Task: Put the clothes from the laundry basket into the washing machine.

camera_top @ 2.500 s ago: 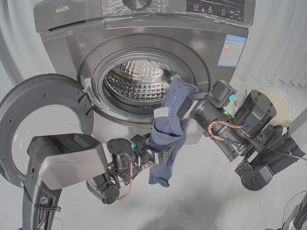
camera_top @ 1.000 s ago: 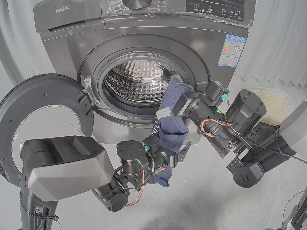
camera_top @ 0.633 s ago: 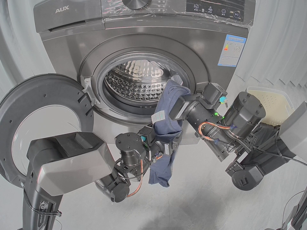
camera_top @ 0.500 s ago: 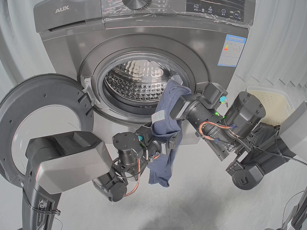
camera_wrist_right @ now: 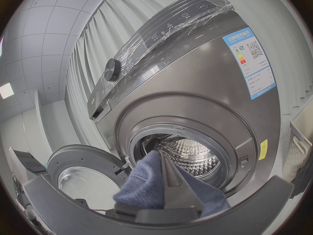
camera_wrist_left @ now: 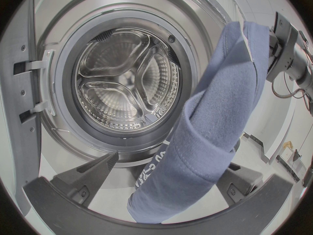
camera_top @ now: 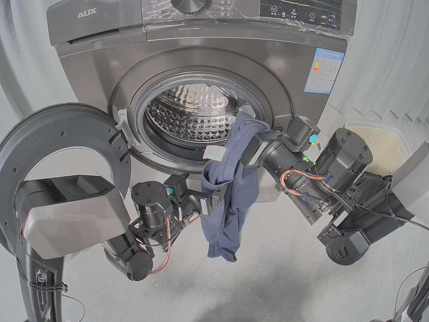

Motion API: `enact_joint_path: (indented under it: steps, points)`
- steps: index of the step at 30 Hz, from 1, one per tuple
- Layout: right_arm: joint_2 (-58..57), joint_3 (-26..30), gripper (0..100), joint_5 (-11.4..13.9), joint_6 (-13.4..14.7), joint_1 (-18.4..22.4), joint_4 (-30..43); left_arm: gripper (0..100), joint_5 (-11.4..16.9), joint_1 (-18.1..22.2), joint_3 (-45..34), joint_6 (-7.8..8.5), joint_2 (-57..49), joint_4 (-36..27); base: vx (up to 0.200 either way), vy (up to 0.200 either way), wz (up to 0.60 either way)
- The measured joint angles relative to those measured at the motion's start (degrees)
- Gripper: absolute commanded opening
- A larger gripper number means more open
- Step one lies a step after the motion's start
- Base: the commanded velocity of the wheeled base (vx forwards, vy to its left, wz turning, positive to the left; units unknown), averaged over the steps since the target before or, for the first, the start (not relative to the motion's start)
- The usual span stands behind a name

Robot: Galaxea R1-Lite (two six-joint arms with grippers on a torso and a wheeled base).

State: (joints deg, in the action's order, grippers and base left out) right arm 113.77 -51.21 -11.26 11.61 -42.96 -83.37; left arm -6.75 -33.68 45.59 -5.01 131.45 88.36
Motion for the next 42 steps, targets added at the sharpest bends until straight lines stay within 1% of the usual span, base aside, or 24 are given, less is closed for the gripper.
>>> enact_joint_path:
  steps: [6, 13, 21, 26, 31, 32, 39, 42]
  points:
    - [-0.1, 0.1, 0, 0.0, 0.2, 0.0, 0.1, 100, 0.9, 0.3, -2.6, -0.07, -1.7, 0.1, 0.000, 0.000, 0.00]
    - [-0.2, 0.3, 0, -0.1, 0.4, 0.0, 0.0, 100, 1.1, 0.7, -5.2, -0.18, -2.6, 0.2, 0.000, 0.000, 0.00]
    - [-0.3, 0.4, 0, -0.2, 0.4, -0.1, -0.1, 100, 1.2, 3.2, -6.4, -0.02, -2.9, 0.2, 0.000, 0.000, 0.00]
    - [-0.4, 0.4, 0, -0.2, 0.4, -0.4, -0.1, 100, 1.6, 3.4, -6.1, 0.01, -2.7, 0.2, 0.000, 0.000, 0.00]
    - [-0.4, 0.4, 0, -0.4, 0.4, -0.6, -0.1, 100, 2.9, 3.1, -5.5, 0.01, -2.1, 0.2, 0.000, 0.000, 0.00]
    - [-0.4, 0.4, 0, -0.5, 0.5, -0.6, -0.1, 0, 3.0, 3.0, -5.4, 0.01, -2.0, 0.2, 0.000, 0.000, 0.00]
    - [-0.4, 0.4, 0, -0.6, 0.5, -0.7, -0.2, 0, 3.1, 2.9, -3.8, 0.01, -1.2, 0.3, 0.000, 0.000, 0.00]
    - [-0.4, 0.4, 0, -0.6, 0.5, -0.7, -0.2, 0, 3.7, 2.6, -3.6, 0.11, -1.1, 0.3, 0.000, 0.000, 0.00]
